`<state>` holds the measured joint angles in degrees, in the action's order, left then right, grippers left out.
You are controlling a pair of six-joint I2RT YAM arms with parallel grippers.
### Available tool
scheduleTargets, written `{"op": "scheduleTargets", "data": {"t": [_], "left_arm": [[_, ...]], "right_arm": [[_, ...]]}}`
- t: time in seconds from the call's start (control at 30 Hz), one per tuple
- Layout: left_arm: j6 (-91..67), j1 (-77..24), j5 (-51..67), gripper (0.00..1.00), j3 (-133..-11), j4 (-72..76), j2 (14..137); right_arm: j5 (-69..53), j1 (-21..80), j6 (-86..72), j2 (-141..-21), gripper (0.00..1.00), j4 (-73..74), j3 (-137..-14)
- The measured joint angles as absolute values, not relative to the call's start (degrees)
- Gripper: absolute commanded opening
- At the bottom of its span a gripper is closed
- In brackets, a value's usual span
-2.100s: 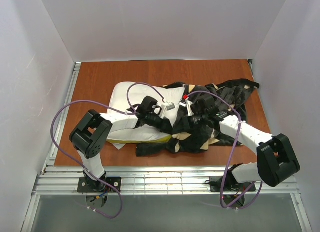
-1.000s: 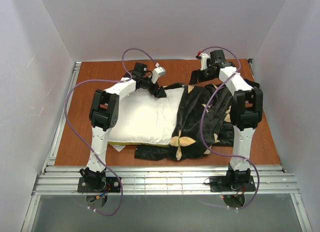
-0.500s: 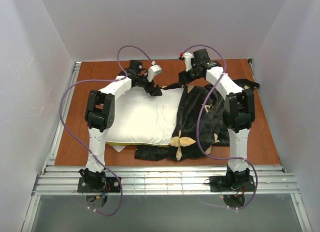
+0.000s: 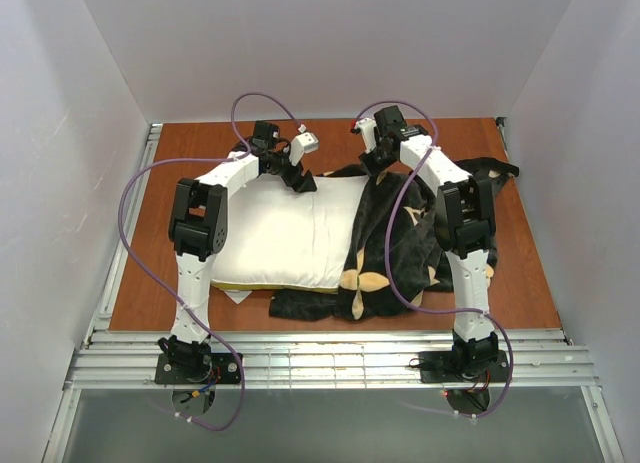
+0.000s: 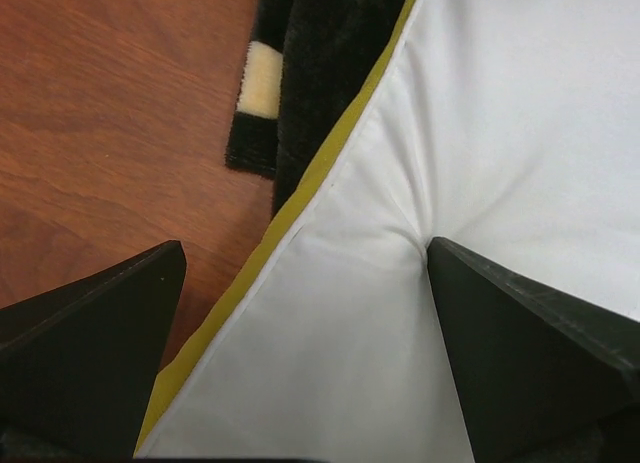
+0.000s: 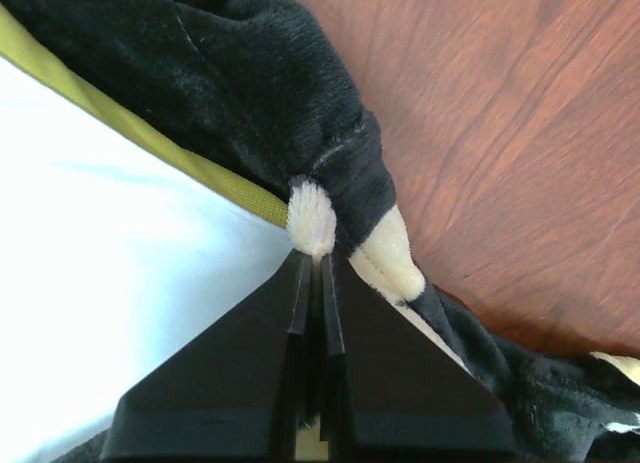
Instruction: Put the pillow into the pillowcase
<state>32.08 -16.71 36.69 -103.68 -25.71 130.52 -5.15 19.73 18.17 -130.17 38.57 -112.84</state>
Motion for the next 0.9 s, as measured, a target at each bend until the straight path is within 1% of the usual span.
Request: {"op": "scheduleTargets", "data": {"t": [0.03,0.07,0.1,0.13,0.17,0.2,0.23,0.4,0.5,0.67,0.8,0.9], "left_arm": [[32.7,-16.7,37.4,0.88,-103.7,-25.9,130.7],[33.2,-16.7,38.0,0.8,-103.7,-26.1,130.9],[33.7,-16.8,38.7,0.64,-103.6,-26.5,131.0],[34.3,-17.0,39.4,0.53,-103.5,-27.0,131.0],[35.1,-17.3,40.0,0.4,-103.4,-27.4,131.0],[35.7,-17.5,40.8,0.09,-103.0,-27.6,131.0],[36.2,-17.8,41.4,0.0,-102.7,-27.8,131.0],[35.1,-18.1,44.9,0.0,-100.9,-27.7,130.2],[32.2,-17.7,47.2,0.0,-96.3,-25.8,127.0],[24.4,-18.1,52.2,0.0,-86.4,-20.5,117.2],[16.5,-20.5,56.6,0.0,-84.8,-14.3,111.1],[9.3,-22.0,59.0,0.0,-84.6,-7.5,109.1]], "right_arm": [[-5.5,19.7,18.1,-130.1,0.01,39.0,-113.3],[-6.1,19.7,17.9,-130.1,0.01,39.2,-113.6],[-7.0,19.6,17.6,-130.1,0.01,39.5,-113.9],[-7.9,19.6,17.3,-130.1,0.01,39.7,-114.1],[-9.0,19.6,16.9,-130.1,0.01,40.0,-114.5],[-9.9,19.6,16.6,-130.0,0.01,40.2,-114.8],[-10.7,19.5,16.4,-129.8,0.01,40.2,-114.9],[-13.3,19.8,14.8,-128.8,0.01,40.3,-115.1],[-15.5,20.0,13.7,-128.6,0.01,40.3,-115.4],[-19.6,21.2,11.4,-126.5,0.01,39.3,-115.3],[-23.0,23.2,9.1,-123.4,0.01,38.0,-115.3],[-25.2,25.0,7.0,-120.5,0.01,36.9,-115.2]]}}
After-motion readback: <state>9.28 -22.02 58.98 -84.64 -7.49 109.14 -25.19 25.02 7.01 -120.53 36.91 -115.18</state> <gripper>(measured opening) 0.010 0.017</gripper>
